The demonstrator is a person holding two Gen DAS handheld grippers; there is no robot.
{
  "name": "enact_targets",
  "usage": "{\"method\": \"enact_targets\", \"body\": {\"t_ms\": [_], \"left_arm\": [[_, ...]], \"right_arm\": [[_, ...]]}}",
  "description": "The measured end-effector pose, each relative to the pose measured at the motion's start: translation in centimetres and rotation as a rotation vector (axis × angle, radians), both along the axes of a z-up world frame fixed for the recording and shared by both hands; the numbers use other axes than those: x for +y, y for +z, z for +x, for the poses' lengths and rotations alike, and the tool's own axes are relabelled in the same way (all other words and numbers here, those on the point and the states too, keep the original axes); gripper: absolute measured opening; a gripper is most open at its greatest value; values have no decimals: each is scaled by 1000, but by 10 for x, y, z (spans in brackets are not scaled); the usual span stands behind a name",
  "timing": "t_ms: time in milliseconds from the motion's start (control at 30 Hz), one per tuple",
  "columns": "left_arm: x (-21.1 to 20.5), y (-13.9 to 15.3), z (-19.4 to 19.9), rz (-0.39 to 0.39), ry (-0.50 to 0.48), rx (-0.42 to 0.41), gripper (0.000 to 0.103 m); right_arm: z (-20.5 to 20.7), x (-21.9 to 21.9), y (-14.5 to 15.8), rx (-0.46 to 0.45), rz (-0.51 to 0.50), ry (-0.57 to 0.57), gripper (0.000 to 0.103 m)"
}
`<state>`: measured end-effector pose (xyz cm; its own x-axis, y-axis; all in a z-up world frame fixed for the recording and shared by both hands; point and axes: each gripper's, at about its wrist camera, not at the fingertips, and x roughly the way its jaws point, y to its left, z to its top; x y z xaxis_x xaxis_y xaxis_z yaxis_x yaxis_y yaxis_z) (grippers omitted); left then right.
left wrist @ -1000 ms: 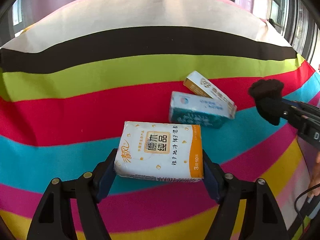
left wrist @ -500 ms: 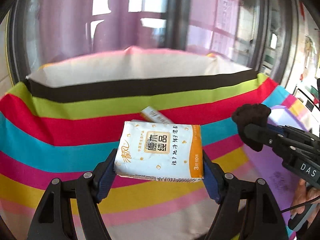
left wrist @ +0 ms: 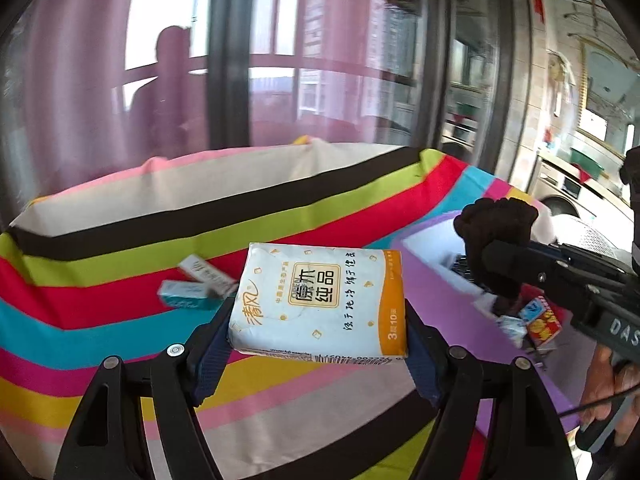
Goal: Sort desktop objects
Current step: 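Carry the tissue pack and sock into the purple box and release both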
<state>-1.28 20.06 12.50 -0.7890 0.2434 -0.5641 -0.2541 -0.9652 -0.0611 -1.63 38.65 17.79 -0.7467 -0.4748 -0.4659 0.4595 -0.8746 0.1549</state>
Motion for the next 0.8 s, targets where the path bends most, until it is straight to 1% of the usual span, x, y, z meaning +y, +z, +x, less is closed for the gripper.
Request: {"method": "enact_targets", "body": {"t_ms": [200,367,567,700,800], "left_arm": [[42,0,-6,1,-91,-1,76],[76,2,-7,-8,-162,0,76],[109,1,-11,-22,-223,-8,76],[126,0,-13,-32,-255,-11,76],[137,1,-14,-28,-287,-6,76]], "right_arm": [[1,51,-5,-5,6,-115,21],[-1,84,-9,-7,19,-211,21],[-7,112,-17,-30,8,-279,21],[-5,120,-15,-8,46,-328,21],[-8,129,-17,-19,28,-339,21]]}}
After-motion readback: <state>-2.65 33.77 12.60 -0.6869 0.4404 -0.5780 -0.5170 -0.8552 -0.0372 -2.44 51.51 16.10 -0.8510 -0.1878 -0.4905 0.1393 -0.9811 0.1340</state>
